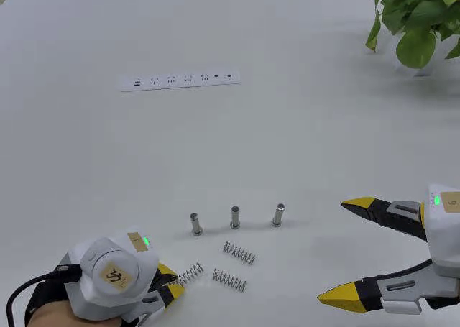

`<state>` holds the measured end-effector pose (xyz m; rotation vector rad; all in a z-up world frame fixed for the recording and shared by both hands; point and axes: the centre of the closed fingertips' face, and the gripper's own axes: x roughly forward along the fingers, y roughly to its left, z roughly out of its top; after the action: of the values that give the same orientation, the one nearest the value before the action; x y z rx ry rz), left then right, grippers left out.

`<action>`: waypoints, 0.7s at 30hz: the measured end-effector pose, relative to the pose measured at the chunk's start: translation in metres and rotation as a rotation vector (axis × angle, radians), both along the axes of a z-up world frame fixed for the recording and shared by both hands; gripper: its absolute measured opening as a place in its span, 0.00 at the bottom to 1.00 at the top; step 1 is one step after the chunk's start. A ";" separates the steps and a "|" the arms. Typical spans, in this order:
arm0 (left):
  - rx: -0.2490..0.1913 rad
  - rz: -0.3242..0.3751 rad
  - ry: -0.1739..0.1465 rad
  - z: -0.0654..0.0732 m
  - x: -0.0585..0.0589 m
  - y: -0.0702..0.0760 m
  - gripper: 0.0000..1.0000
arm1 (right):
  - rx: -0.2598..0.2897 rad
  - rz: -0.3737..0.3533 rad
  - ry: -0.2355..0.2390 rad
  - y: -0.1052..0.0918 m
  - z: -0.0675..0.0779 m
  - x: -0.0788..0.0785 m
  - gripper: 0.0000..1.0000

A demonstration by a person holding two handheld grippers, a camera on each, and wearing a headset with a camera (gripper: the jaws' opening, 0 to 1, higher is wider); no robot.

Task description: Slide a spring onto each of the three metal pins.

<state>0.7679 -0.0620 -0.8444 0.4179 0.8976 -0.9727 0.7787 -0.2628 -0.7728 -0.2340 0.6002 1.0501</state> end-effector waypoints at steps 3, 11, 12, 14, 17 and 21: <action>-0.018 0.008 -0.004 0.004 -0.002 0.003 0.10 | -0.002 0.001 -0.003 0.001 0.003 0.000 0.90; -0.088 0.024 -0.025 0.028 -0.006 0.007 0.10 | 0.028 -0.008 -0.013 0.009 0.019 0.003 0.90; -0.106 0.032 -0.026 0.032 -0.005 0.007 0.10 | 0.031 -0.006 -0.016 0.011 0.022 0.003 0.90; -0.123 0.043 -0.032 0.039 -0.005 0.005 0.10 | 0.038 -0.003 -0.019 0.015 0.027 0.004 0.89; -0.161 0.052 -0.052 0.053 -0.004 0.002 0.10 | 0.063 -0.003 -0.023 0.021 0.038 0.005 0.89; -0.197 0.040 -0.092 0.069 0.001 -0.003 0.10 | 0.121 -0.021 -0.028 0.030 0.056 0.010 0.87</action>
<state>0.7691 -0.0647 -0.7754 0.2742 0.7172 -0.9872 0.7885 -0.2323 -0.7168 -0.1355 0.5112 1.0575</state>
